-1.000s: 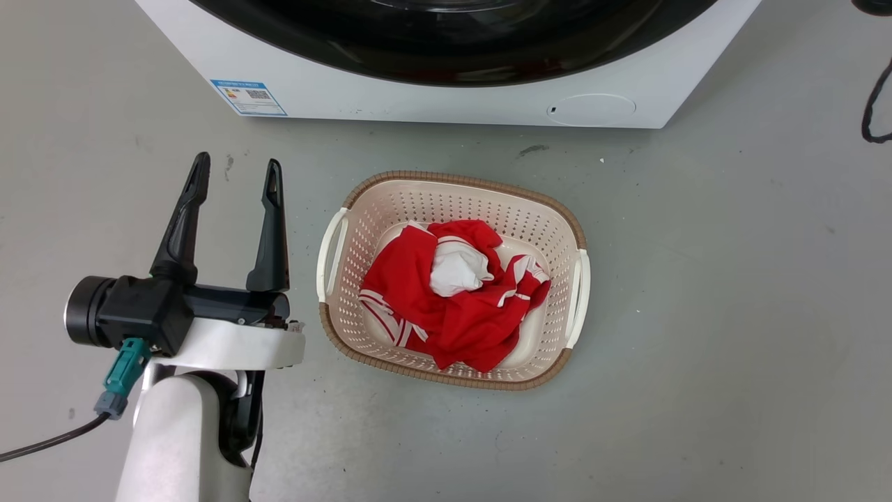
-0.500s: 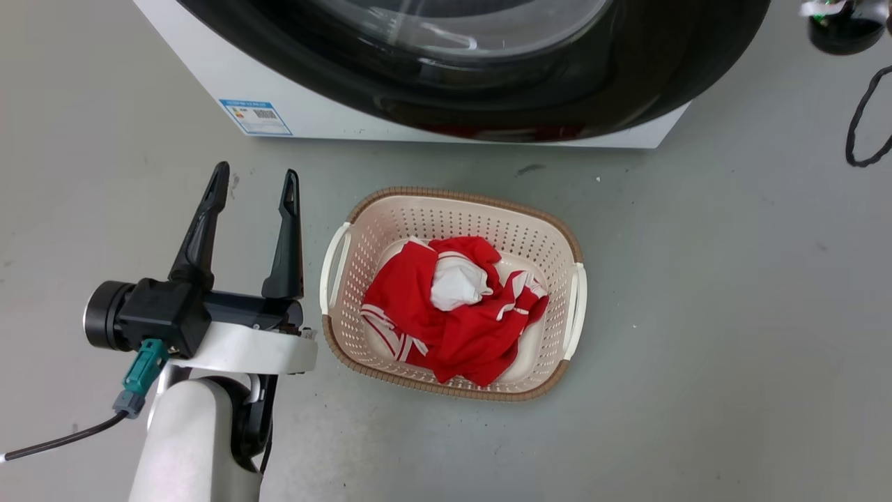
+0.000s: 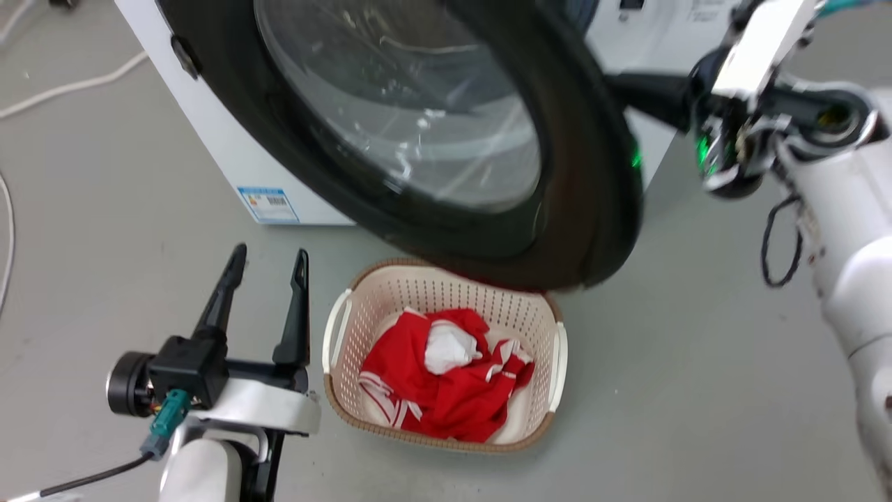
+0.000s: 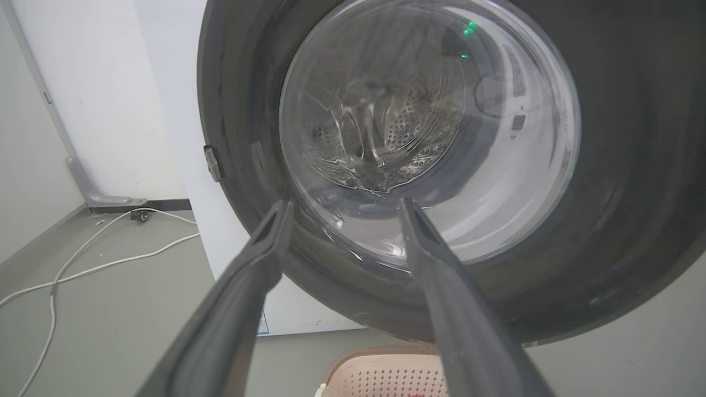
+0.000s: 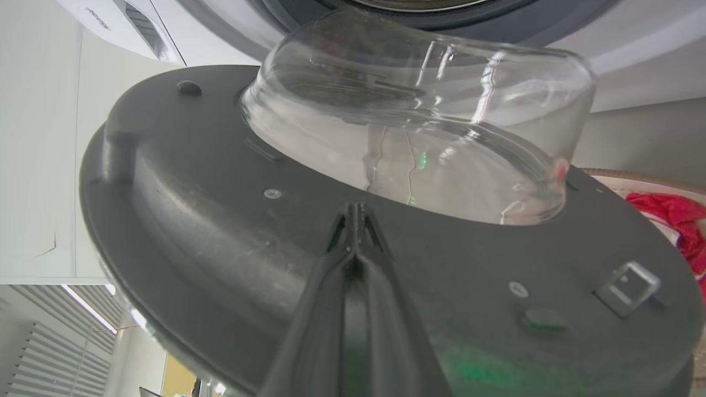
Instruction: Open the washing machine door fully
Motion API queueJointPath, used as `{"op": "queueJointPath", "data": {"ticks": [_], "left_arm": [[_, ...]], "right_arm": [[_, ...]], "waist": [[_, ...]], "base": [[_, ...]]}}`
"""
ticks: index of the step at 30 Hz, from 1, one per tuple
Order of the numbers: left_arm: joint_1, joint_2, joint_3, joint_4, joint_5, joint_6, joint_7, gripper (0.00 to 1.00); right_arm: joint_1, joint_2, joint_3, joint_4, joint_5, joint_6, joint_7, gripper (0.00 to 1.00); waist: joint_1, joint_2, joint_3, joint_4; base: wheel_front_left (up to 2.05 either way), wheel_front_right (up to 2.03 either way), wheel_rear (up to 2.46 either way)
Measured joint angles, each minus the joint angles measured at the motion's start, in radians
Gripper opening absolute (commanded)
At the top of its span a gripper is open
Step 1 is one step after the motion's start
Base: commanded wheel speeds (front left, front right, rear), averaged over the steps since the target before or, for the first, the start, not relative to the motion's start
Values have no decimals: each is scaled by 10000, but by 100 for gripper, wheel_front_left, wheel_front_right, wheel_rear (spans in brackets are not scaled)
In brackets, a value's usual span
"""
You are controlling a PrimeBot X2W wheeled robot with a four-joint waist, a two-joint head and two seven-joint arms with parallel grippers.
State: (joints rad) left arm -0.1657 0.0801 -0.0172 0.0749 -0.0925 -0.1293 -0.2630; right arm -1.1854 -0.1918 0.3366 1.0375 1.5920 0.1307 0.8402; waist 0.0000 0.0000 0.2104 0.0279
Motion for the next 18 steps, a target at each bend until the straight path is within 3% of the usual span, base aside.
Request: {"op": "queueJointPath", "data": {"ticks": [18], "left_arm": [[790, -157, -107, 280, 105, 0, 0, 100]], "right_arm": [[2874, 719, 895, -3103, 380, 0, 1672, 0]], "waist": [[-1, 0, -1302, 9]], "base": [[0, 0, 0]]}}
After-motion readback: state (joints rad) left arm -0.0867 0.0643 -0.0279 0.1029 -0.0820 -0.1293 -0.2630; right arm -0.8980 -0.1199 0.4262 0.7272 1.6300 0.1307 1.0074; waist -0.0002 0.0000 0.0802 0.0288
